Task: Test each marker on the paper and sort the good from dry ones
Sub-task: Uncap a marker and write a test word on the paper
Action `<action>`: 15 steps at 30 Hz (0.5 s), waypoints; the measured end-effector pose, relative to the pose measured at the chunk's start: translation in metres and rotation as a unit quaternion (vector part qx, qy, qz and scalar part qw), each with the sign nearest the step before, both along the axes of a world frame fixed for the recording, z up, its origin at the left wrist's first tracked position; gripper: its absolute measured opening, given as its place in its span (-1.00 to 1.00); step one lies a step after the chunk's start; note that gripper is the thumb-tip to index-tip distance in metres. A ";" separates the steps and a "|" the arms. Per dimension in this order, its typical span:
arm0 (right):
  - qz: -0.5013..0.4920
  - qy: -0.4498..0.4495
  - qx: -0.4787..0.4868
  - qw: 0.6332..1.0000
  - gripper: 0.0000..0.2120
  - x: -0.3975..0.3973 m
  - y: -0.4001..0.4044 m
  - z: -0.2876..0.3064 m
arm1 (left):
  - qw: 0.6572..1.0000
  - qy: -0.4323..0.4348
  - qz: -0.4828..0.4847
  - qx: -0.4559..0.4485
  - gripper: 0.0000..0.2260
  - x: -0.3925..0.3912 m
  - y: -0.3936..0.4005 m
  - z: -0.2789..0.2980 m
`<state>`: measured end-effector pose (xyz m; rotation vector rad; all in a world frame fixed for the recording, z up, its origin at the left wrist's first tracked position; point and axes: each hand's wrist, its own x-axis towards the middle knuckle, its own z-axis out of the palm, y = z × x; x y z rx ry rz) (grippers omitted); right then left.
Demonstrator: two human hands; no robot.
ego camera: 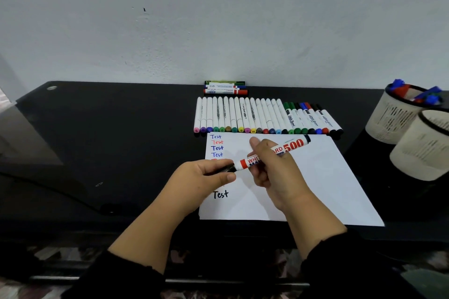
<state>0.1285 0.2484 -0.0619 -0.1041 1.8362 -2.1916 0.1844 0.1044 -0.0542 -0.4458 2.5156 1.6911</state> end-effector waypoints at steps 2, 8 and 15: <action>0.005 -0.004 0.002 1.000 -0.69 -0.002 0.004 0.002 | 1.000 0.007 0.024 -0.003 -0.70 -0.001 0.003 0.002; -0.005 -0.005 0.022 1.000 -0.71 -0.012 0.010 0.004 | 0.999 -0.003 0.014 0.030 -0.87 -0.004 0.007 0.006; -0.019 -0.053 -0.001 0.998 -0.68 -0.018 0.009 -0.001 | 0.998 -0.013 -0.015 0.056 -0.84 -0.007 0.011 0.006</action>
